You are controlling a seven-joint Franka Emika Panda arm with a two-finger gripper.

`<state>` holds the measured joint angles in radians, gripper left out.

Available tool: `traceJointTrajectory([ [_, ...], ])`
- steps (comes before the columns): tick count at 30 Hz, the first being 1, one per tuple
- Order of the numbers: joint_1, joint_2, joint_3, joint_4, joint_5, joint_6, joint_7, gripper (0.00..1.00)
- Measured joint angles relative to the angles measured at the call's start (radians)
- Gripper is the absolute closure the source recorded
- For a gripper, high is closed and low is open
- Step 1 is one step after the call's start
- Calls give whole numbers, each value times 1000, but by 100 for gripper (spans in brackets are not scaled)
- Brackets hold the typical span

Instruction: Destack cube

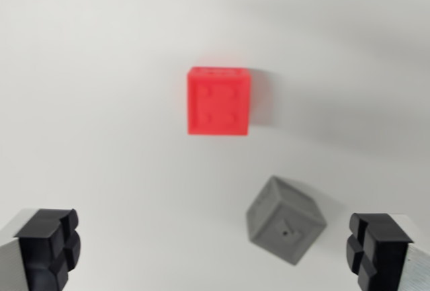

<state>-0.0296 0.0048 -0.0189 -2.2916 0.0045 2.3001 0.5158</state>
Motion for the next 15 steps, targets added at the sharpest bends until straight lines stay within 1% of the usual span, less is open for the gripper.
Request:
traceJointTrajectory([
  [15, 0, -62, 0, 56, -1, -119, 1, 0],
])
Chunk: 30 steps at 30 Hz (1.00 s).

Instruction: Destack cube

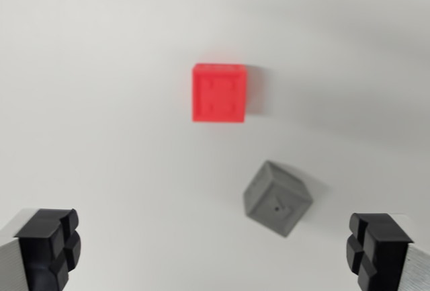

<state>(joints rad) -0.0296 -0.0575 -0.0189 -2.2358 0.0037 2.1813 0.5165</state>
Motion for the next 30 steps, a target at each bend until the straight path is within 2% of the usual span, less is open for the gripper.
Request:
traceJointTrajectory([
  [12, 0, -19, 0, 25, 0, -44, 0, 0],
  [30, 0, -19, 0, 26, 0, -47, 0, 0],
])
